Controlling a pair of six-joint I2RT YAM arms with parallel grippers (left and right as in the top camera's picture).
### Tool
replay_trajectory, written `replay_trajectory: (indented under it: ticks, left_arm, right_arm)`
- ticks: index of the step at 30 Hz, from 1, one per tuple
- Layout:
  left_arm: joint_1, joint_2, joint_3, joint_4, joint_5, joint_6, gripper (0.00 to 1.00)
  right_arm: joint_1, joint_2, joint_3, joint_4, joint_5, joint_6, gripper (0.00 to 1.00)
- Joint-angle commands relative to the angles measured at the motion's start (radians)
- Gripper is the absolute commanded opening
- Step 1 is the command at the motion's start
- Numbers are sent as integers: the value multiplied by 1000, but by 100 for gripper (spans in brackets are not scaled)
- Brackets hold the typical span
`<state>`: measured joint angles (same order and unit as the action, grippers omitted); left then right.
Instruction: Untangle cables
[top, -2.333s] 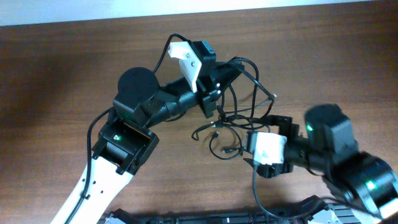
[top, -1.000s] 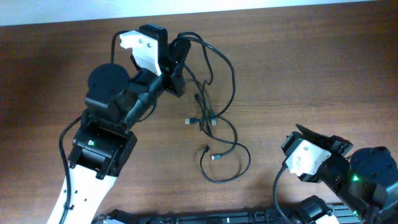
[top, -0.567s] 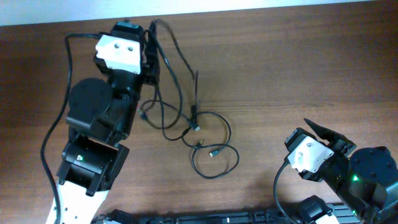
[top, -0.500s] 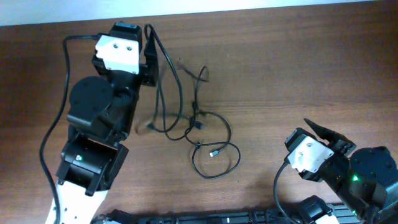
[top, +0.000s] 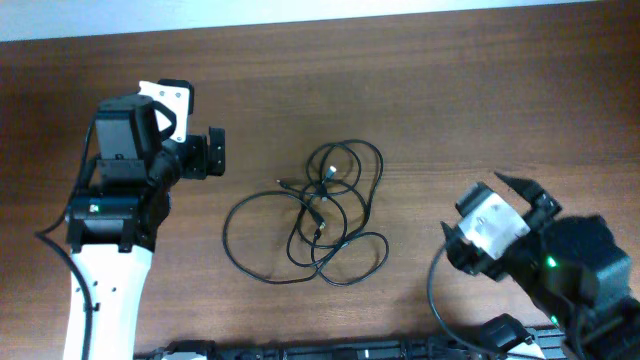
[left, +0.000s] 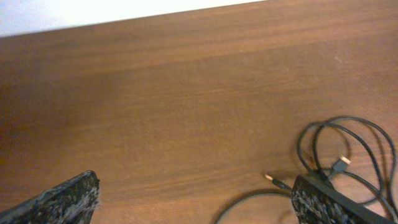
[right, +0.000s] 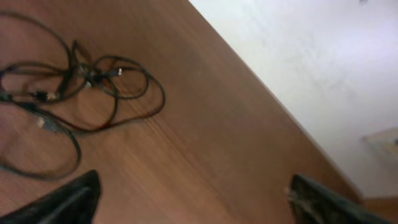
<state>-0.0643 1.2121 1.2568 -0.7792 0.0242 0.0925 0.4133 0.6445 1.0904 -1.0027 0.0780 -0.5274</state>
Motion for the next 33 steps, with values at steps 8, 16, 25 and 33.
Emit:
replay_trajectory:
  ticks: [8,16,25,33]
  left_arm:
    - [19,0,3,-31,81,-13,99]
    - [19,0,3,-31,81,-13,99]
    - [19,0,3,-31,81,-13,99]
    - [19,0,3,-31,81,-13,99]
  right_arm:
    - [-1,614,6,49,-684,323,99]
    - [-1,652,6,-113,-825,265,99]
    - [71,658,5,-99,-648,810,99]
    - [320,658,5,-45,-153,1716,99]
